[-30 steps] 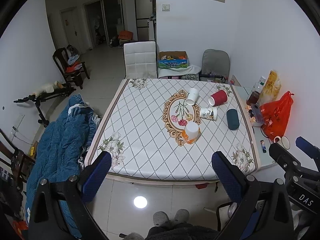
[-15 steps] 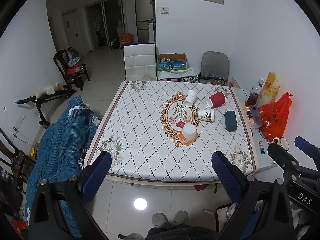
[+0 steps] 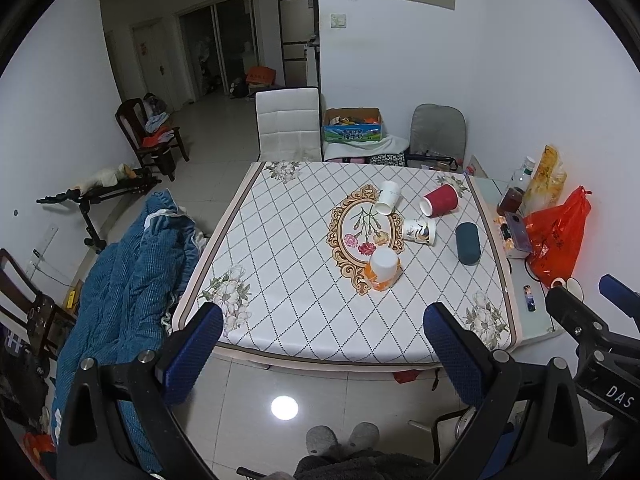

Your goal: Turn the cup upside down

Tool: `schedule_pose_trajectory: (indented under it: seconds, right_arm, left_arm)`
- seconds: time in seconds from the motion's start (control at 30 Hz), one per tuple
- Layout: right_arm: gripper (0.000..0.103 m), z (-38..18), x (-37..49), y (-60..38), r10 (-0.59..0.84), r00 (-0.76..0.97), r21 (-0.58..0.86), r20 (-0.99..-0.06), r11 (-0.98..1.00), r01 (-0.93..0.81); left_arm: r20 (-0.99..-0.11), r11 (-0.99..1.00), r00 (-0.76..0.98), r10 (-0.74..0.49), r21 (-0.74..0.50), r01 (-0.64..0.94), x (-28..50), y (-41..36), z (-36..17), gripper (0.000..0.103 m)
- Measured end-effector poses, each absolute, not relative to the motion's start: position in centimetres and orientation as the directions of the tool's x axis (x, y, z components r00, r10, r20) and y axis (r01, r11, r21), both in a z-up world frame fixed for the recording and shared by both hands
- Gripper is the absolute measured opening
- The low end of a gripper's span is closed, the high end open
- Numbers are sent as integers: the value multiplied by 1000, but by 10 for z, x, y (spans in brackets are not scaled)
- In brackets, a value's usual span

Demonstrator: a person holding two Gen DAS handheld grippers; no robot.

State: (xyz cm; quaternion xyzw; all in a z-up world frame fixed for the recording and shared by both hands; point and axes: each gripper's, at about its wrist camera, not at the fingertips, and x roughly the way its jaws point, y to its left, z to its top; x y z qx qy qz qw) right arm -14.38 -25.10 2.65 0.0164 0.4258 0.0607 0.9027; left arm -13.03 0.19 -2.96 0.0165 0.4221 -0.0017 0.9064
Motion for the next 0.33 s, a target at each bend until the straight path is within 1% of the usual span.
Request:
schedule_pose_trajectory:
  seconds: [0.33]
  right_arm:
    - [102,27,-145,-254,123,631,79,-766,992,-97]
  left_arm:
    - [-758,999,652,26,42,8,-132,5,-27,103]
